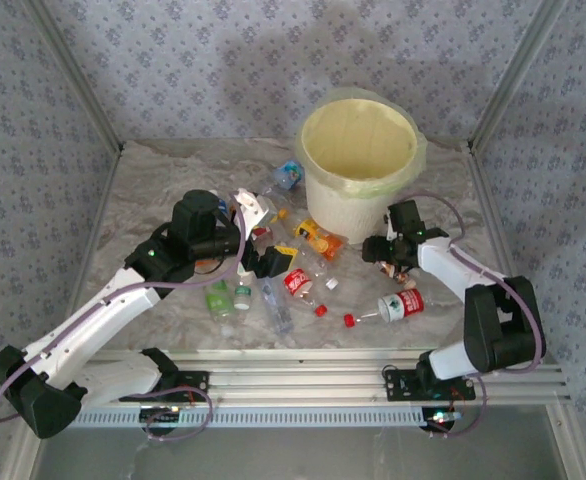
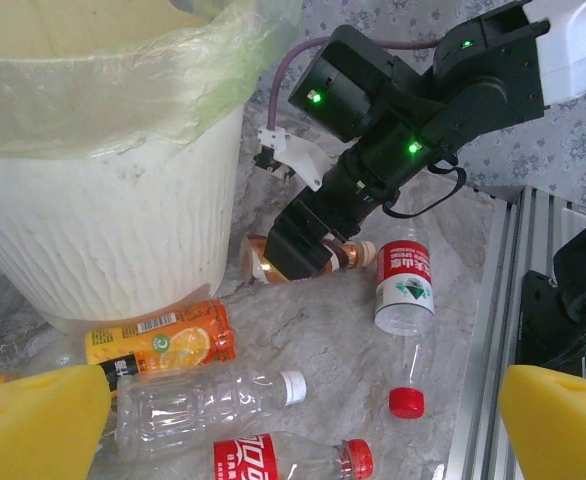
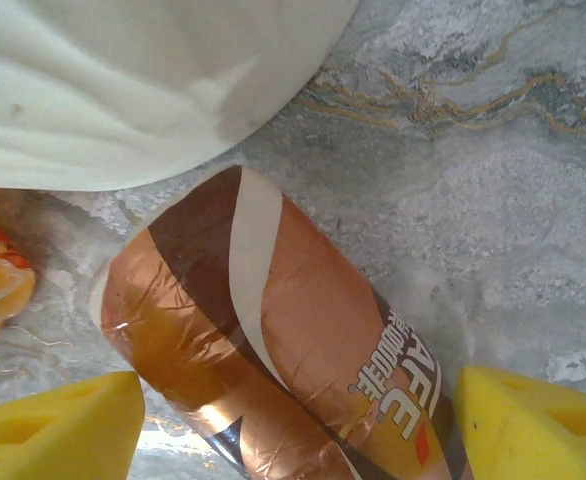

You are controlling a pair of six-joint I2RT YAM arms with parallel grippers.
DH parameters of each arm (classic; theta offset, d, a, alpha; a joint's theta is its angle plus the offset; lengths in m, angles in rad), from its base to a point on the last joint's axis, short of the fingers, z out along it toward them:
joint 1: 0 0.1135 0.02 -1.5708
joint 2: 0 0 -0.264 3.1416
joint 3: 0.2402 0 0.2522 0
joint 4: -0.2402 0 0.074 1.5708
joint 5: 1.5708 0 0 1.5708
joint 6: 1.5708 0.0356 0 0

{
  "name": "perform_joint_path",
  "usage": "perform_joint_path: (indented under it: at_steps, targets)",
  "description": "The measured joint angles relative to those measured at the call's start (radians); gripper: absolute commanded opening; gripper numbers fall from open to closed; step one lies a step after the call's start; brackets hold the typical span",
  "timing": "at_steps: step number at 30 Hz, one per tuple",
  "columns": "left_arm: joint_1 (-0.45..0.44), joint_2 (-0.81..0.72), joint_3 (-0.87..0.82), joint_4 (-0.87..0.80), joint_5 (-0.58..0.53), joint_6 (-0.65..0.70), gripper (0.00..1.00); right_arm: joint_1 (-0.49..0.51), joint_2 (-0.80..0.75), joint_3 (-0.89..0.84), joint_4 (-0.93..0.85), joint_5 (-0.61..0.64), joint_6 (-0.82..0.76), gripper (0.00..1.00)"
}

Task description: Put the plastic bottles in the bin

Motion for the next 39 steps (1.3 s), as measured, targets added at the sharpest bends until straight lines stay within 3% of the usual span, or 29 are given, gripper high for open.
perform_joint_path:
  at_steps: [11, 21, 25, 31, 39]
  targets:
    - [0.0, 0.0, 0.0, 0.0, 0.0, 0.0, 1.0, -0.054, 0.056, -0.002, 0.017, 0.05, 0.041, 0.79]
    - [0.0, 0.008, 0.0, -0.001, 0.0, 0.0, 1.0, -0.113, 0.114, 0.03, -0.006, 0.08, 0.098, 0.59]
    - [0.0, 0.013, 0.0, -0.002, 0.0, 0.0, 1.0, -0.126, 0.108, 0.039, -0.012, 0.089, 0.111, 0.56]
    - [0.0, 0.013, 0.0, -0.002, -0.001, 0.0, 1.0, -0.148, 0.005, 0.039, -0.056, 0.114, 0.111, 0.56]
    - [0.0, 0.011, 0.0, 0.0, -0.014, -0.001, 1.0, -0.187, -0.253, 0.076, -0.141, 0.164, 0.118, 0.55]
